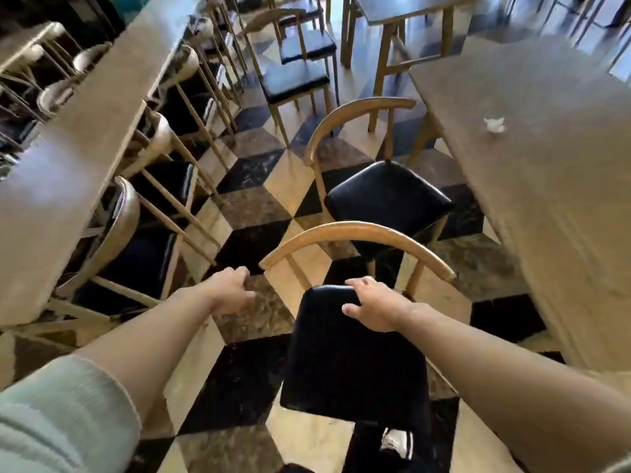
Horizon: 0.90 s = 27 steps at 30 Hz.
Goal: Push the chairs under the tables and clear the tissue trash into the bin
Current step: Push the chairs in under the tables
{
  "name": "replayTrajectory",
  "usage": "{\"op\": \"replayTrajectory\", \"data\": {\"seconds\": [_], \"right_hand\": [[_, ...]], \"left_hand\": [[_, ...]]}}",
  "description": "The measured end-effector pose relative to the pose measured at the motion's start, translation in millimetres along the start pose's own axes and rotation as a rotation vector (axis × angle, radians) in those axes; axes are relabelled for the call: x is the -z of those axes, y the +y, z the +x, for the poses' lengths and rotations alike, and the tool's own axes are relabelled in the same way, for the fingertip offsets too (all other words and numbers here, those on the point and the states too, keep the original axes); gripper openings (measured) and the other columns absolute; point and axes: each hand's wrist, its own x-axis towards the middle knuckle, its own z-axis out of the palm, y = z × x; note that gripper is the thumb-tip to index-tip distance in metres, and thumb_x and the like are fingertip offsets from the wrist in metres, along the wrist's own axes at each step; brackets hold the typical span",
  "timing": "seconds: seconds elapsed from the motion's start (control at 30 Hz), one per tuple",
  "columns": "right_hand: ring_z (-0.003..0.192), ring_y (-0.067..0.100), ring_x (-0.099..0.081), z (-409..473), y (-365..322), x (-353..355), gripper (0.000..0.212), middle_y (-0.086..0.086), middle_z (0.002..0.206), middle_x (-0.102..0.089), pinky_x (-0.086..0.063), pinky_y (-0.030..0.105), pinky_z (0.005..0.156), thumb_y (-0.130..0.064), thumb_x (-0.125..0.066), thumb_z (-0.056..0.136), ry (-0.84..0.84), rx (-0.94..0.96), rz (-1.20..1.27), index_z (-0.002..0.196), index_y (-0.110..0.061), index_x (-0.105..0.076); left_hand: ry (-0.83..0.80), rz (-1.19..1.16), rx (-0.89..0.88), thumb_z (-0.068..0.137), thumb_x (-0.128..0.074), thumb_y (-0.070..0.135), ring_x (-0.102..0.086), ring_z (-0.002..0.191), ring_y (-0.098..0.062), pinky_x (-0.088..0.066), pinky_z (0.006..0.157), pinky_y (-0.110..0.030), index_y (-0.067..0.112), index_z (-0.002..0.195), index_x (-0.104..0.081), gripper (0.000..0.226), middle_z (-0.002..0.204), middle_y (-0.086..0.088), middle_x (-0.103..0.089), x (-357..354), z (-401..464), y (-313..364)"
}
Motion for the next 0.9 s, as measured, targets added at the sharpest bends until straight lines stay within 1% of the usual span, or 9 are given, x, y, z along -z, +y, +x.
{"op": "replayTrajectory", "data": {"seconds": [0.13, 0.23, 0.33, 0.47, 0.53, 0.63, 0.7, 0.8, 0.9], "right_hand": [[0.145, 0.029, -0.035, 52.8, -3.5, -23.6, 0.070, 0.009, 0.160, -0.033, -0.034, 0.045, 0.116, -0.047, -0.053, 0.100, -0.068, -0.061, 0.052, 0.158, -0.018, -0.027], [0.147, 0.029, -0.034, 104.4, -13.2, -44.2, 0.070, 0.010, 0.162, -0.031, -0.032, 0.044, 0.118, -0.046, -0.052, 0.100, -0.069, -0.134, 0.150, 0.158, -0.015, -0.027], [0.138, 0.030, -0.044, 156.0, -32.7, -62.4, 0.065, 0.012, 0.151, -0.044, -0.039, 0.047, 0.112, -0.047, -0.055, 0.096, -0.005, -0.224, 0.281, 0.151, -0.016, -0.038], [0.118, 0.021, -0.056, 213.7, -71.0, -73.1, 0.054, 0.005, 0.135, -0.055, -0.046, 0.034, 0.093, -0.037, -0.062, 0.095, 0.104, -0.299, 0.625, 0.143, -0.019, -0.046], [0.121, 0.024, -0.055, 243.0, -97.9, -78.4, 0.059, 0.008, 0.136, -0.056, -0.045, 0.035, 0.097, -0.036, -0.062, 0.095, 0.069, -0.345, 0.769, 0.145, -0.012, -0.044], [0.111, 0.027, -0.062, 288.6, -125.2, -90.2, 0.046, 0.004, 0.115, -0.068, -0.046, 0.043, 0.104, -0.045, -0.063, 0.090, 0.099, -0.513, 1.035, 0.118, -0.008, -0.065], [0.102, 0.025, -0.063, 302.5, -133.9, -95.1, 0.030, -0.001, 0.099, -0.067, -0.046, 0.040, 0.101, -0.040, -0.062, 0.092, 0.164, -0.630, 1.183, 0.101, -0.012, -0.062], [0.100, 0.022, -0.068, 316.8, -142.2, -106.0, 0.027, 0.004, 0.110, -0.069, -0.051, 0.033, 0.090, -0.032, -0.064, 0.091, 0.256, -0.720, 1.313, 0.106, -0.019, -0.047], [0.076, 0.014, -0.073, 323.5, -145.7, -109.0, 0.044, 0.006, 0.105, -0.071, -0.062, 0.029, 0.070, -0.025, -0.068, 0.088, 0.293, -0.765, 1.470, 0.125, -0.017, -0.046]], "left_hand": [[-0.035, 0.016, -0.121, 0.101, -0.057, 0.034, -0.055, 0.128, -0.030, -0.046, 0.095, -0.035, 0.015, 0.152, -0.040, 0.057, 0.142, -0.012, -0.054, 14.8, 56.6, 25.9], [-0.033, -0.008, -0.249, 0.097, -0.062, 0.032, -0.057, 0.125, -0.031, -0.051, 0.102, -0.042, 0.017, 0.144, -0.049, 0.051, 0.135, -0.010, -0.055, 11.4, 117.0, 37.7], [0.019, 0.096, -0.369, 0.096, -0.062, 0.033, -0.051, 0.128, -0.033, -0.050, 0.100, -0.041, 0.014, 0.140, -0.051, 0.048, 0.136, -0.011, -0.049, 15.6, 183.7, 47.0], [0.064, 0.063, -0.562, 0.099, -0.062, 0.033, -0.048, 0.134, -0.032, -0.047, 0.106, -0.047, 0.017, 0.150, -0.040, 0.058, 0.146, -0.010, -0.047, 22.2, 253.8, 77.5], [0.029, 0.071, -0.659, 0.100, -0.061, 0.031, -0.050, 0.134, -0.028, -0.047, 0.106, -0.044, 0.019, 0.155, -0.037, 0.062, 0.148, -0.007, -0.049, 15.8, 278.2, 93.5], [-0.116, 0.084, -0.768, 0.098, -0.065, 0.030, -0.064, 0.112, -0.024, -0.054, 0.088, -0.037, 0.018, 0.147, -0.042, 0.055, 0.125, -0.006, -0.061, -2.2, 307.0, 120.4], [-0.128, 0.055, -0.786, 0.098, -0.066, 0.036, -0.065, 0.092, -0.019, -0.052, 0.072, -0.032, 0.017, 0.132, -0.048, 0.043, 0.107, -0.003, -0.063, -12.1, 318.6, 129.7], [-0.075, 0.008, -0.819, 0.097, -0.066, 0.042, -0.063, 0.081, -0.016, -0.053, 0.068, -0.034, 0.019, 0.119, -0.054, 0.034, 0.098, -0.002, -0.063, -17.7, 334.9, 133.5], [-0.078, -0.006, -0.877, 0.099, -0.065, 0.039, -0.066, 0.083, -0.018, -0.059, 0.075, -0.038, 0.019, 0.122, -0.055, 0.032, 0.099, -0.002, -0.064, -17.8, 339.3, 126.3]]}}
